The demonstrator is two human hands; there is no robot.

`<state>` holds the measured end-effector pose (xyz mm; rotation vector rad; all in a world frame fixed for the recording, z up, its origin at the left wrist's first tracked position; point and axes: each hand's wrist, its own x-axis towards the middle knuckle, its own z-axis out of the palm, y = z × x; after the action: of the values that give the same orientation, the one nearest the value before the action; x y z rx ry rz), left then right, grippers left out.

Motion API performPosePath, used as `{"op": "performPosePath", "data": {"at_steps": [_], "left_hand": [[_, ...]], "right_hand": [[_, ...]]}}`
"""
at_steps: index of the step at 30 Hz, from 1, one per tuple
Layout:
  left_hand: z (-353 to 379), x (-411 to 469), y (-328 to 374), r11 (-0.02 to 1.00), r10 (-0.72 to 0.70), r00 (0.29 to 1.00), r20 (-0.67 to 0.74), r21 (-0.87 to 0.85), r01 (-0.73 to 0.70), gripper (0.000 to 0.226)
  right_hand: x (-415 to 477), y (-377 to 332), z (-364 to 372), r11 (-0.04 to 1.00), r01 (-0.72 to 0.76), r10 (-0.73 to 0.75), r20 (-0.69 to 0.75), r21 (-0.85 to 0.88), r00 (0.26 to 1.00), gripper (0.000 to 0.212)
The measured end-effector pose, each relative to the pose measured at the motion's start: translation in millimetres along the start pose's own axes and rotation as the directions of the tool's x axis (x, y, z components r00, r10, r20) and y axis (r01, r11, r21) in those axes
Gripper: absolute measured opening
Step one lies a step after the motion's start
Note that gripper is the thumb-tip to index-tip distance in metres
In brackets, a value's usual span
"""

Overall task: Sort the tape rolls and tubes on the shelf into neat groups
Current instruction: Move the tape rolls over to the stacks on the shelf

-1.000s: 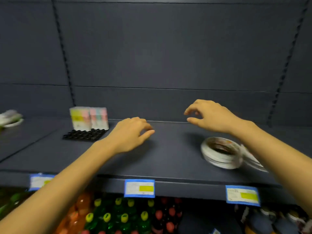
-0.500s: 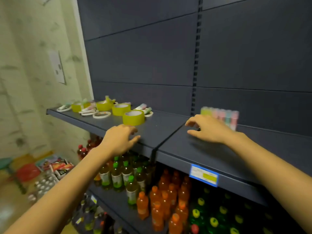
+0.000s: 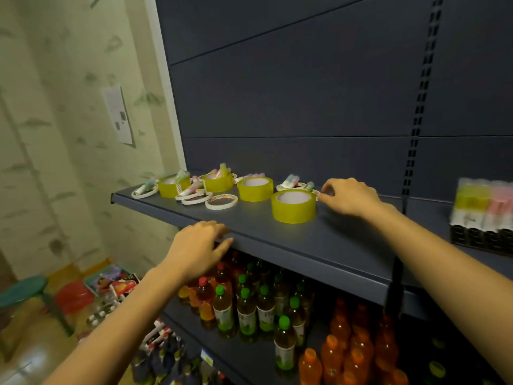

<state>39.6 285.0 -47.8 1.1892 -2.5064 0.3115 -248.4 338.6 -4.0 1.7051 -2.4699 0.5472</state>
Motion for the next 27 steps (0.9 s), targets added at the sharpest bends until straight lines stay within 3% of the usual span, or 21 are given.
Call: {"op": "performPosePath", "data": {"at_steps": [7, 13, 17, 23, 27], "left_hand": [[31, 51, -40, 0.994, 0.055, 0.997, -0.054, -0.094, -0.06, 0.035], [46, 122, -60, 0.977, 0.043, 0.99, -0.131, -0.2, -0.069, 0.029], [55, 172, -73, 0.974, -0.028, 0.976, -0.218, -0.225, -0.022, 0.031], [73, 247, -84, 0.99, -0.043, 0.997, 0.057, -0.129, 0.05, 0.05], [89, 276, -82, 0.996, 0.064, 0.969, 0.238, -0.07, -0.048, 0.048]], "right_hand": [[70, -9, 24, 0.99, -0.099, 0.12, 0.213, -0.103, 0.97, 0.059], [112, -15, 37, 0.984, -0.034, 0.101, 0.392, -0.174, 0.915, 0.028], [122, -22, 32, 0.976, -0.008, 0.092, 0.373, -0.219, 0.923, 0.031], [120, -20, 20, 0.979, -0.138, 0.167, 0.202, -0.153, 0.965, 0.029], [116, -17, 21, 0.958, -0.239, 0.256, 0.097, -0.158, 0.962, 0.029]]}}
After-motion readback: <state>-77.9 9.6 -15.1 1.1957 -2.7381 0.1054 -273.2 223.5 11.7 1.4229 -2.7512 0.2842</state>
